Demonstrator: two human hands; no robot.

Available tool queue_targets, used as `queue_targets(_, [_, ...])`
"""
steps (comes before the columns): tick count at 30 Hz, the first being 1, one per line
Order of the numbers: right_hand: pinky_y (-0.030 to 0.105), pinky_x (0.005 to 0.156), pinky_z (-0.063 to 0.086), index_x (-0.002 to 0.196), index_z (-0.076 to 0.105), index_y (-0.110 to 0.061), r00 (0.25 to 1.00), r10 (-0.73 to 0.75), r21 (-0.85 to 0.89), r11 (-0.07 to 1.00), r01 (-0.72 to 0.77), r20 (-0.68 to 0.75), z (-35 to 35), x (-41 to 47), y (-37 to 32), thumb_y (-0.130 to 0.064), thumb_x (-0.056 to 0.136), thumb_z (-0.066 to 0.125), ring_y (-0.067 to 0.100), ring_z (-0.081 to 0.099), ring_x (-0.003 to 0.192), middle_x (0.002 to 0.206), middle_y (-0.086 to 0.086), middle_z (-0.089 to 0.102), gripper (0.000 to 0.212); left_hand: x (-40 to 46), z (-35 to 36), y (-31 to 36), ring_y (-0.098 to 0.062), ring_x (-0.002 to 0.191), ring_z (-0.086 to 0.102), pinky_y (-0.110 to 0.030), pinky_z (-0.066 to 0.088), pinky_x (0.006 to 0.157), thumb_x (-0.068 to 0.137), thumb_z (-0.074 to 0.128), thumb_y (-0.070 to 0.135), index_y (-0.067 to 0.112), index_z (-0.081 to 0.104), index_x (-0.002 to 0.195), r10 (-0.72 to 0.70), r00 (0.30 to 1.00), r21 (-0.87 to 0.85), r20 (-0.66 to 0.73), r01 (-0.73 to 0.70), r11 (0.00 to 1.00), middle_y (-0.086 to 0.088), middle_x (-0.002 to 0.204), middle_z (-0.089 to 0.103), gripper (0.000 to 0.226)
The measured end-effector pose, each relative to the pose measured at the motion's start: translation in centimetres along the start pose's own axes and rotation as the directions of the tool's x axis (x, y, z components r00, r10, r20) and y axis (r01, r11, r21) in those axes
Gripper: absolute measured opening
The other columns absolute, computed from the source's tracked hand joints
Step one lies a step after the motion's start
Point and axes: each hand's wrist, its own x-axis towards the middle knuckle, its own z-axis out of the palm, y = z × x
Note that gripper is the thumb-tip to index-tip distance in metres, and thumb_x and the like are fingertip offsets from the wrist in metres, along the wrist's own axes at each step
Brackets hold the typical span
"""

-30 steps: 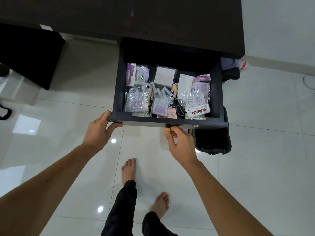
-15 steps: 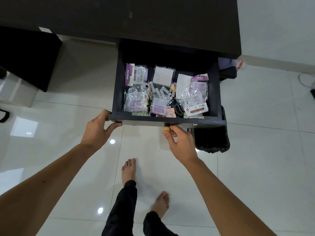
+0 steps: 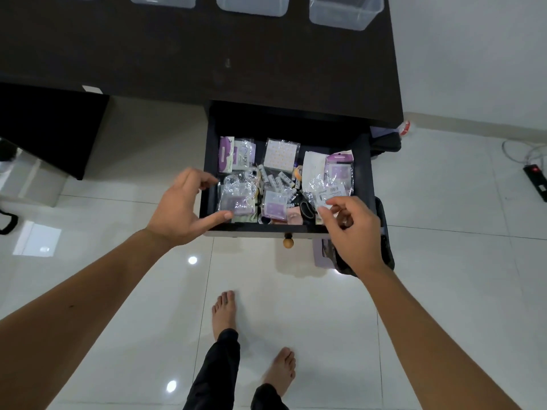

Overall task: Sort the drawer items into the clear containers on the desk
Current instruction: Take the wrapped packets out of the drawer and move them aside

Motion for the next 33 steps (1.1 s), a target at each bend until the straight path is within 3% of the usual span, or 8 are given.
queue_targets(5, [0.028, 0.094, 0.056, 0.124, 0.071, -0.019, 0.971, 0.156, -0.223, 0.968, -0.113, 0.182, -0.6, 5.6, 2.0, -0.029, 0.089, 0.084, 0.01, 0.062, 0.1, 0.122, -0.003, 0.063, 0.039, 5.7, 2.3, 2.9, -0.013, 0.116, 0.06, -0.037, 0.054, 0.103, 0.081, 0.071, 0.068, 0.02, 0.055, 0.136, 0.018, 0.993, -0.063, 0.116, -0.011, 0.998, 0.006, 0.127, 0.058, 0.075])
queue_targets(9, [0.042, 0.118, 0.041, 0.149, 0.053, -0.022, 0.9, 0.29, -0.379, 0.912, -0.157, 0.327, -0.2, 8.2, 2.6, -0.023, 0.083, 0.088, 0.026, 0.05, 0.137, 0.152, 0.004, 0.05, 0.074, 8.5, 5.0, 3.1, -0.008, 0.119, 0.057, -0.035, 0.053, 0.106, 0.084, 0.077, 0.06, 0.027, 0.05, 0.143, 0.016, 0.977, -0.01, 0.211, -0.014, 1.0, 0.006, 0.136, 0.058, 0.072])
queue_targets(13, [0.042, 0.115, 0.038, 0.163, 0.032, -0.025, 0.867, 0.322, -0.442, 0.887, -0.135, 0.381, 0.9, 9.0, 2.7, -0.018, 0.084, 0.087, 0.028, 0.04, 0.143, 0.152, 0.006, 0.05, 0.096, 9.7, 7.1, 1.5, -0.016, 0.132, 0.052, -0.043, 0.047, 0.115, 0.083, 0.081, 0.057, 0.026, 0.046, 0.15, 0.021, 0.934, 0.083, 0.355, -0.054, 0.995, 0.001, 0.147, 0.052, 0.082])
queue_targets(17, [0.038, 0.101, 0.049, 0.155, 0.044, -0.022, 0.894, 0.317, -0.407, 0.897, -0.174, 0.317, 1.5, 9.0, 3.6, -0.015, 0.088, 0.082, 0.019, 0.057, 0.114, 0.119, 0.001, 0.066, 0.077, 10.2, 8.3, 0.5, -0.02, 0.139, 0.042, -0.041, 0.038, 0.12, 0.081, 0.081, 0.06, 0.022, 0.043, 0.156, 0.059, 0.906, 0.169, 0.42, -0.142, 0.975, -0.004, 0.145, 0.056, 0.093])
queue_targets(22, [0.035, 0.084, 0.059, 0.106, 0.08, -0.013, 0.93, 0.149, -0.315, 0.948, -0.037, 0.337, 1.2, 9.4, 4.7, -0.011, 0.091, 0.079, 0.007, 0.057, 0.075, 0.09, -0.004, 0.069, 0.015, 11.0, 8.9, -0.1, -0.02, 0.135, 0.04, -0.039, 0.037, 0.115, 0.082, 0.081, 0.056, 0.021, 0.053, 0.151, 0.089, 0.912, 0.176, 0.402, -0.172, 0.969, 0.0, 0.139, 0.06, 0.082])
queue_targets(24, [0.018, 0.077, 0.054, 0.102, 0.081, -0.014, 0.913, 0.177, -0.276, 0.958, -0.074, 0.368, 0.9, 9.7, 4.4, -0.014, 0.09, 0.082, 0.0, 0.059, 0.075, 0.09, -0.004, 0.068, 0.012, 11.1, 9.1, -0.3, -0.021, 0.131, 0.04, -0.039, 0.037, 0.114, 0.082, 0.082, 0.055, 0.022, 0.056, 0.149, 0.088, 0.909, 0.176, 0.407, -0.173, 0.969, 0.0, 0.132, 0.062, 0.079])
queue_targets(28, [0.009, 0.075, 0.053, 0.095, 0.079, -0.021, 0.873, 0.234, -0.184, 0.968, -0.17, 0.427, 0.5, 10.1, 3.9, -0.017, 0.09, 0.082, 0.001, 0.07, 0.08, 0.09, -0.011, 0.076, 0.007, 11.1, 9.5, -0.7, -0.019, 0.124, 0.04, -0.038, 0.038, 0.111, 0.081, 0.082, 0.055, 0.026, 0.062, 0.144, 0.103, 0.91, 0.168, 0.401, -0.184, 0.969, 0.005, 0.12, 0.06, 0.072])
queue_targets(33, [0.021, 0.082, 0.058, 0.095, 0.078, -0.026, 0.831, 0.274, -0.117, 0.961, -0.249, 0.484, 0.4, 10.5, 3.5, -0.018, 0.093, 0.08, 0.009, 0.073, 0.09, 0.094, -0.011, 0.077, 0.009, 11.0, 9.8, -1.1, -0.022, 0.12, 0.046, -0.045, 0.045, 0.107, 0.08, 0.086, 0.046, 0.025, 0.077, 0.115, 0.163, 0.915, 0.138, 0.369, -0.227, 0.964, 0.006, 0.114, 0.062, 0.042])
